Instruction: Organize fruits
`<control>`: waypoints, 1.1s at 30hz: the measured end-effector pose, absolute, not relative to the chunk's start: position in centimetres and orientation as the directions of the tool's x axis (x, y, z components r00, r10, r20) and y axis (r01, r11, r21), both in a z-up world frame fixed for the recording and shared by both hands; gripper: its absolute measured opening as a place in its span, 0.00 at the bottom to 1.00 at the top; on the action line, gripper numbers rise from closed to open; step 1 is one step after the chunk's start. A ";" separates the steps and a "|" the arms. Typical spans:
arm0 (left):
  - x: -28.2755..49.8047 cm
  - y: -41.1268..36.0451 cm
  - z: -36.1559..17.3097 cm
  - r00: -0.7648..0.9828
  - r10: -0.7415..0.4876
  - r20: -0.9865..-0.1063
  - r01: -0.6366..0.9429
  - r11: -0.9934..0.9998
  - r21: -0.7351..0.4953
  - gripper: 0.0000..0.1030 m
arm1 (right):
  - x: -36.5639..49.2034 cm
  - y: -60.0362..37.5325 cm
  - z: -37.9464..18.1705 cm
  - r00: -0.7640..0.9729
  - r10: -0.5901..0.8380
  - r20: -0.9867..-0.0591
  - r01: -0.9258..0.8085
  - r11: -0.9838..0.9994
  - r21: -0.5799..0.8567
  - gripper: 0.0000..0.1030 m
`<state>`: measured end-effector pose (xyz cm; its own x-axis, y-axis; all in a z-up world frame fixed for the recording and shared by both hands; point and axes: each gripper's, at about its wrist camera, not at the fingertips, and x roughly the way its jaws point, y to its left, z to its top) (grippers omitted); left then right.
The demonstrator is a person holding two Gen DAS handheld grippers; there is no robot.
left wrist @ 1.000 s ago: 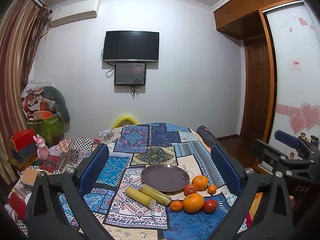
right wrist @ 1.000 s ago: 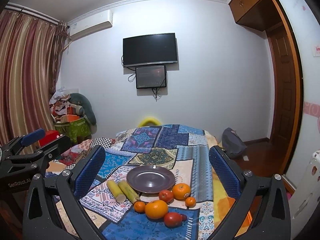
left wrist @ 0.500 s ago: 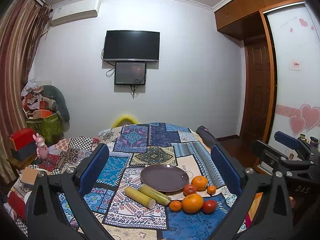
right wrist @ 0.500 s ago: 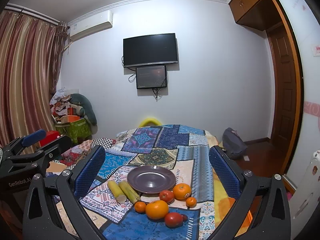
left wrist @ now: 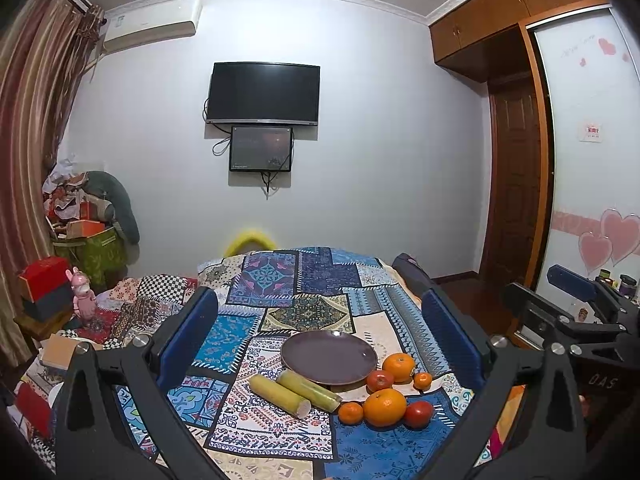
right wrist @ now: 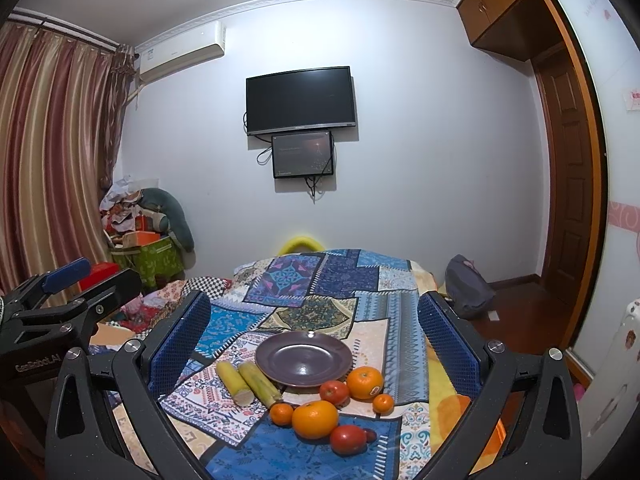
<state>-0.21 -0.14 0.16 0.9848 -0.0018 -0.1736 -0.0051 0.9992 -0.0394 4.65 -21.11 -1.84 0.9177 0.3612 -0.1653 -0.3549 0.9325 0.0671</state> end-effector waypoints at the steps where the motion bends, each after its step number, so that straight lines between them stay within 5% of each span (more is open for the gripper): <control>1: -0.2 -0.1 0.1 0.985 -0.003 -0.175 -0.004 0.999 -0.041 1.00 | 4.6 -21.1 -1.8 0.917 0.362 -0.166 -0.356 0.932 0.069 1.00; 11: 1.0 -0.3 -0.5 0.976 -0.007 -0.220 -0.002 0.999 -0.044 0.95 | 5.1 -21.0 -2.5 0.914 0.362 -0.184 -0.356 0.932 0.066 1.00; 25: 5.6 -2.9 -3.2 0.933 -0.025 -0.359 0.027 1.000 -0.001 0.62 | 8.7 -23.6 -6.5 0.885 0.330 -0.328 -0.323 0.943 0.076 0.71; 33: 10.2 -4.8 -7.0 0.848 -0.083 -0.523 0.077 0.996 -0.034 0.57 | 11.4 -25.4 -9.1 0.832 0.321 -0.452 -0.323 0.943 0.074 0.63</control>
